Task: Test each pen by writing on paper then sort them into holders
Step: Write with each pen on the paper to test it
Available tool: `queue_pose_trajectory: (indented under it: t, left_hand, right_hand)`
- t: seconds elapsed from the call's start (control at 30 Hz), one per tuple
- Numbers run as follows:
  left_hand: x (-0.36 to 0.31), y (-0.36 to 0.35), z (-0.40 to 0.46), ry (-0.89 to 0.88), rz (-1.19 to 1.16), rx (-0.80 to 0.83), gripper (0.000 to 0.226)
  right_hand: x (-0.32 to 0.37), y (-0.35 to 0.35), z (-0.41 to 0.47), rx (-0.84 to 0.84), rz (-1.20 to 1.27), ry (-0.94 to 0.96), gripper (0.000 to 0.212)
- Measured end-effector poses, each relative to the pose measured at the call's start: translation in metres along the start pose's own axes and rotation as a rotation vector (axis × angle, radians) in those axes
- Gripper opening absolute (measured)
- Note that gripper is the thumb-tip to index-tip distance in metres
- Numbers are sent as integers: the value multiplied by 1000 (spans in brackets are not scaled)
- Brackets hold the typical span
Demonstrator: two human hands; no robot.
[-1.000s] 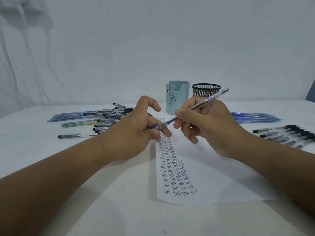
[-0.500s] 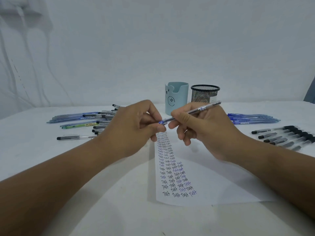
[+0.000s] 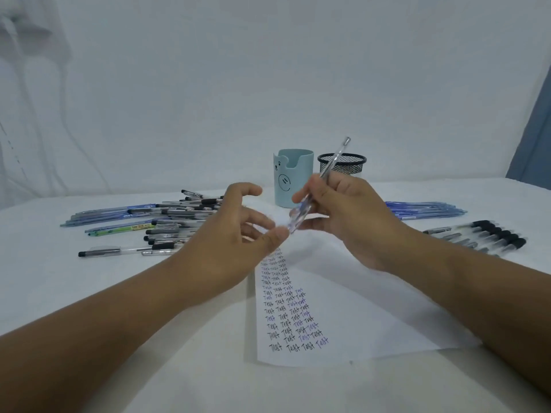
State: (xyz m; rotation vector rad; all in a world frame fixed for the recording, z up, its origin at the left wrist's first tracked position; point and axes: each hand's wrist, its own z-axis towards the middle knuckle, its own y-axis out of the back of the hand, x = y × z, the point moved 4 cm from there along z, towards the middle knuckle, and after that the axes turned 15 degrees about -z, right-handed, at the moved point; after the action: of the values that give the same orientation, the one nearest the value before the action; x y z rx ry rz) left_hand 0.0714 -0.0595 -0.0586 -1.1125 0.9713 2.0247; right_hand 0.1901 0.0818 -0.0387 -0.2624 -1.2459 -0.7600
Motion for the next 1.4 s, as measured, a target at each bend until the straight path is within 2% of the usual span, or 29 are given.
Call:
queue_pose_trajectory:
  t: [0.1,0.17,0.23,0.3,0.33,0.37,0.47,0.6,0.77,1.03,1.2,1.27,1.4]
  left_hand:
    - [4,-1,-4,28,290,136,54]
    - [4,-2,-5,5,390,190,40]
    - [4,-3,-4,-24,402,201,33]
    - [4,-4,-4,-34,403,201,33]
    - [4,-3,-4,-40,408,201,33]
    - [5,-3,-4,-42,414,202,31]
    - [8,-2,-3,-29,387,194,25]
    - [8,0,-3,-27,421,198,23]
    - [5,3,-5,-56,459,180,20]
    - [2,5,-6,-55,480,205,37]
    - [3,5,-6,-29,463,211,39]
    - [1,5,-7,-33,453,215,38]
    - [-2,7,-5,-26,377,172,24]
  right_hand:
    - [5,27,10,-77,-28,-11,21]
    - [6,53,16,-117,-169,18,21]
    - [4,83,23,-150,-506,61,23]
    - [0,111,31,-123,-1009,91,19]
    - [-4,124,33,-97,-1173,83,16]
    - [-9,136,33,-69,-1235,43,16]
    - [-21,161,30,13,-1257,-89,23]
    - [-31,176,29,81,-1291,-213,19]
    - [-38,180,30,51,-1333,-279,17]
    - [-44,185,34,-26,-1480,-363,28]
    - [-35,168,32,2,-1500,-290,33]
    - [-27,145,33,27,-1471,-168,36]
    - [-15,80,22,118,-1275,93,28]
